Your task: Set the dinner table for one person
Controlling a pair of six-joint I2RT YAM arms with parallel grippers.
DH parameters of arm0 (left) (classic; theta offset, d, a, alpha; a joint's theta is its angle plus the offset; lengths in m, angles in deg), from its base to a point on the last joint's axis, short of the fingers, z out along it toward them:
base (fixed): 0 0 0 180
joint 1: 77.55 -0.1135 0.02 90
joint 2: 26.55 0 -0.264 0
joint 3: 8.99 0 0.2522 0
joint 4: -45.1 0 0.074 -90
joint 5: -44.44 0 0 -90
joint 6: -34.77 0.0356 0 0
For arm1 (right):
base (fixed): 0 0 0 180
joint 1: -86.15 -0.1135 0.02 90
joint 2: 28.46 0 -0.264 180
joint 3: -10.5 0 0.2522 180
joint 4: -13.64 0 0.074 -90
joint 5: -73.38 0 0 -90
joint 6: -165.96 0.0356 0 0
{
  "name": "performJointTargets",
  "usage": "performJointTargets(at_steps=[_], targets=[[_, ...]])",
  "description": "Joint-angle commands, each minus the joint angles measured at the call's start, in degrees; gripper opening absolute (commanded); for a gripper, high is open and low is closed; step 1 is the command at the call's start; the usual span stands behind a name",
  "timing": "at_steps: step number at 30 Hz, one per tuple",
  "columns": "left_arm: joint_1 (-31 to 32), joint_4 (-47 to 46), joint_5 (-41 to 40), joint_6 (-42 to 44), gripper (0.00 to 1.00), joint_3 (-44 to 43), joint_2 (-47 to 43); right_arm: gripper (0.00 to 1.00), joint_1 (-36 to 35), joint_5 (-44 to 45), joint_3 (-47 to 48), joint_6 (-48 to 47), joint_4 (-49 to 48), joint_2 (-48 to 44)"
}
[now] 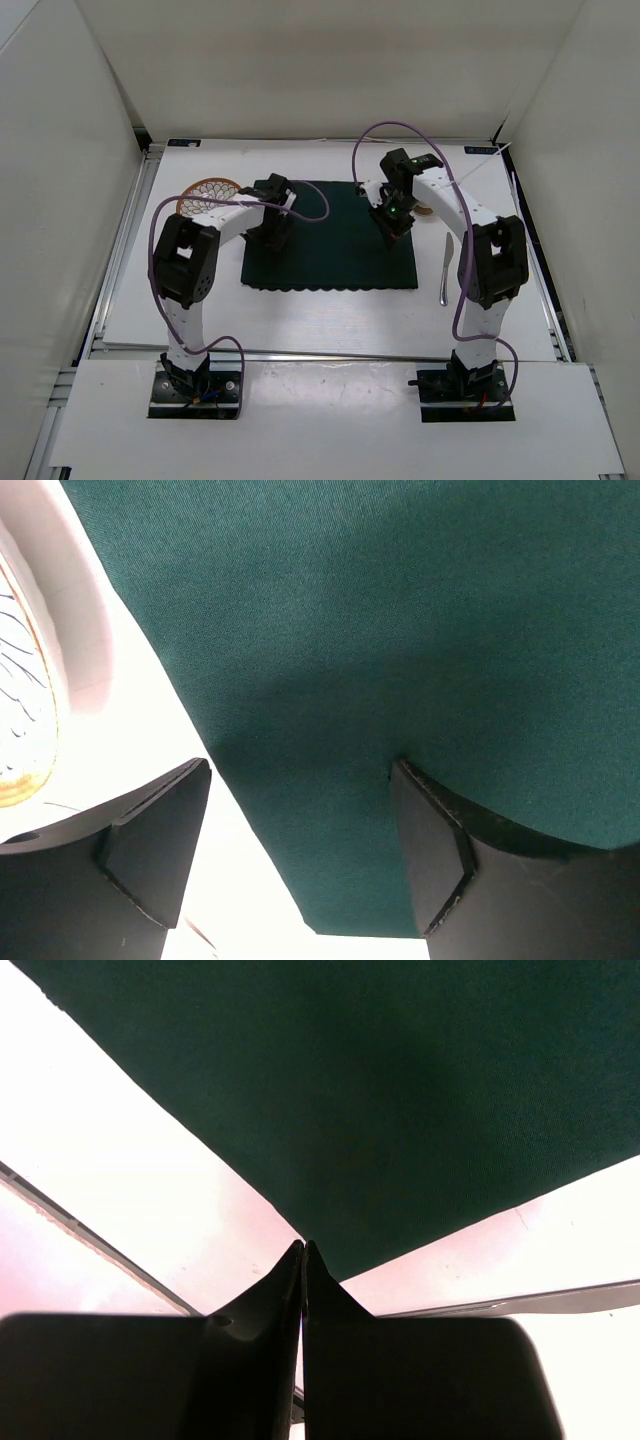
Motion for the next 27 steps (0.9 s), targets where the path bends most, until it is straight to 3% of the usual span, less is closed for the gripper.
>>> performJointTargets(at_steps=[1,8,10,27], targets=[[0.83,0.21,1.68,-1.42,0.83,4.04,-3.71,0.00,-0.02,0.29,1.41,-0.64,0.60,-1.81],[0.83,0.21,0.29,-1.42,0.83,6.51,-5.65,0.00,-0.02,0.29,4.22,-0.64,0.60,-0.75],[0.83,0.21,-0.59,-1.42,0.89,6.51,-5.65,0.00,-0.02,0.29,4.75,-0.64,0.60,-0.75],[-0.93,-0.93,-0.07,-1.42,0.89,-0.61,0.24,0.00,-0.02,0.82,1.94,-0.64,0.60,-3.04]])
